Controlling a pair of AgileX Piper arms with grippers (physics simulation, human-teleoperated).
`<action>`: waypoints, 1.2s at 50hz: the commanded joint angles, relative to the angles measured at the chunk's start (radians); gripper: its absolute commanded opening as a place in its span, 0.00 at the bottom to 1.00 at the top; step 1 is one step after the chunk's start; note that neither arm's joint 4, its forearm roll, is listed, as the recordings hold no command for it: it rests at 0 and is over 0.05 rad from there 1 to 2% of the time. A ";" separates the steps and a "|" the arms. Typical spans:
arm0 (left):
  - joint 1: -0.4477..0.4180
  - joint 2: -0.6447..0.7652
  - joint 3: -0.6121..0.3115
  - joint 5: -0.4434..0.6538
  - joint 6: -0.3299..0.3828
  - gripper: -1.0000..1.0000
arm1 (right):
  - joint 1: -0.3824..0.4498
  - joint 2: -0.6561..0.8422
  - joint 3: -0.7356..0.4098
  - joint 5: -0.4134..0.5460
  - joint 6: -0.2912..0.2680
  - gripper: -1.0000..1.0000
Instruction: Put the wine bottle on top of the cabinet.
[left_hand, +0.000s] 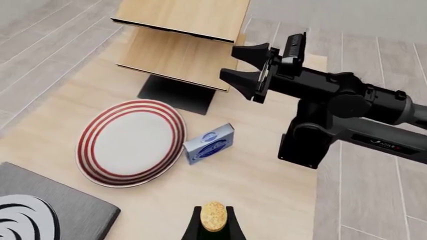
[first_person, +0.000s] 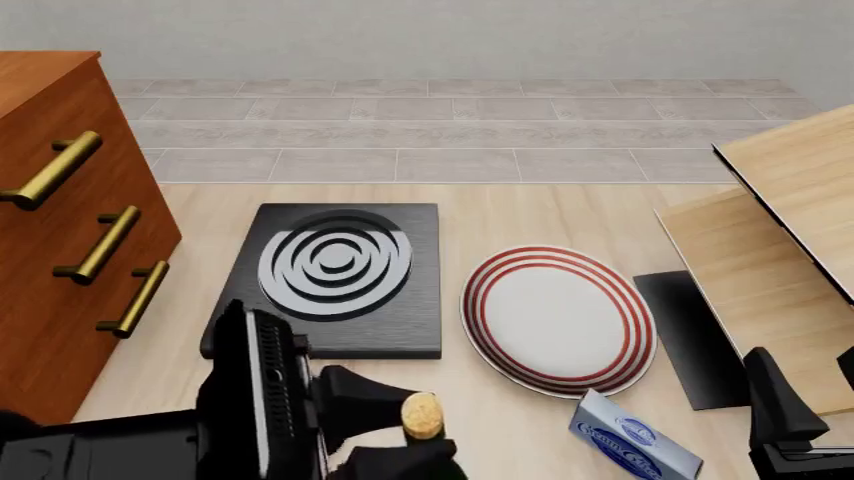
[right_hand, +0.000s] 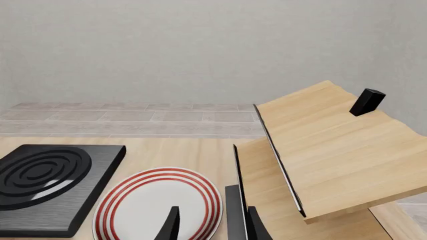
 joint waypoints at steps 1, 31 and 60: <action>0.010 -0.038 -0.082 0.066 0.029 0.00 | 0.000 0.000 0.000 0.000 0.000 1.00; 0.183 -0.123 -0.383 0.332 0.056 0.00 | 0.000 0.000 0.000 0.000 0.000 1.00; 0.249 -0.041 -0.659 0.659 0.153 0.00 | 0.000 0.000 0.000 0.000 0.000 1.00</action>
